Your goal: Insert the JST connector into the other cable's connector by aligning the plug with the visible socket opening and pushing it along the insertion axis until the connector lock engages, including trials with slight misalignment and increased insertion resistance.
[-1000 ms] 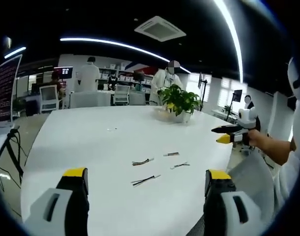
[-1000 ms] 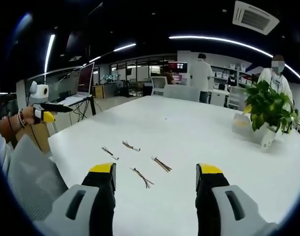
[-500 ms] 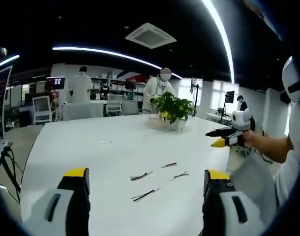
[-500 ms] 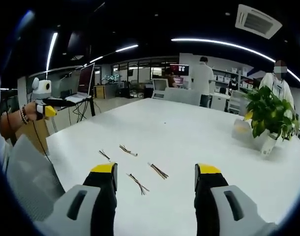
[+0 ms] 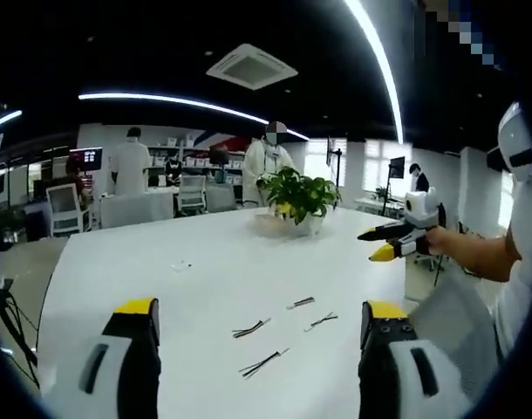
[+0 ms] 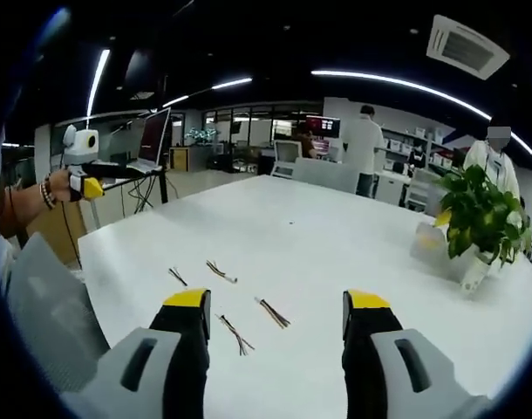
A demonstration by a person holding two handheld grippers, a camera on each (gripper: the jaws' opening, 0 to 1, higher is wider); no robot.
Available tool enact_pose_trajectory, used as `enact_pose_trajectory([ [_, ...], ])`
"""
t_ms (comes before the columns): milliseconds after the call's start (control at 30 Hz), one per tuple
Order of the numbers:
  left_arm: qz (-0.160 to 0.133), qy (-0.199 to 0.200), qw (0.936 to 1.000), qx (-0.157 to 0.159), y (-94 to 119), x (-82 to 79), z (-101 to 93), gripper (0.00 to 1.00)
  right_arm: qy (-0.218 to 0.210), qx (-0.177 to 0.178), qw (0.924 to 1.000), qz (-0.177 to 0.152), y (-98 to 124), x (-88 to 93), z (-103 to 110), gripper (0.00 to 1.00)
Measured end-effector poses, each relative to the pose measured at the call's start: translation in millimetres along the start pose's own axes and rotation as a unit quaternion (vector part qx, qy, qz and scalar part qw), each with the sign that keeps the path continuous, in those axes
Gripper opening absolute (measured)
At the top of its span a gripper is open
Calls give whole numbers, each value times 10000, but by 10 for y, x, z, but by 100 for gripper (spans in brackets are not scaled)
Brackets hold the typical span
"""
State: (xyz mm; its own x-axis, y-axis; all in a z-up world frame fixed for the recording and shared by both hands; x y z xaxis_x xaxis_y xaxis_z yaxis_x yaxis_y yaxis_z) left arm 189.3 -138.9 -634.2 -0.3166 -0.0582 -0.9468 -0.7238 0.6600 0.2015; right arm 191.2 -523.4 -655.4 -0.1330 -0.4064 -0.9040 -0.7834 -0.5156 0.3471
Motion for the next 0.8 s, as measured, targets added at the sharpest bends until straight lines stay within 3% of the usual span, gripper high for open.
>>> enact_pose_trajectory([
  [500, -187, -196, 9994, 203, -72, -223, 46, 93, 57, -86, 9992, -396, -179, -206, -124, 56],
  [800, -222, -254, 9987, 383, -154, -330, 70, 93, 160, -162, 9990, -391, -265, -229, -211, 55],
])
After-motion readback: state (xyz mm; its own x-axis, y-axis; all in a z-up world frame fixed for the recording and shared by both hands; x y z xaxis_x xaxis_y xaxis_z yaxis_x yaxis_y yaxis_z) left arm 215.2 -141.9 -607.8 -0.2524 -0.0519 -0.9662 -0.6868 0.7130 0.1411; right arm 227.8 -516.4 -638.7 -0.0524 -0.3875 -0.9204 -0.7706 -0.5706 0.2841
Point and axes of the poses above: the point that each gripper's makers call its tool centre point, and the gripper's own axes: y roughly backward along the fingers, z roughly to its left, x roughly out of its underside, the point moved 8 cm from there along y, roughly backward along the fingers, and after that the axes turned 11 degrees about y, right-handed, at the moved point
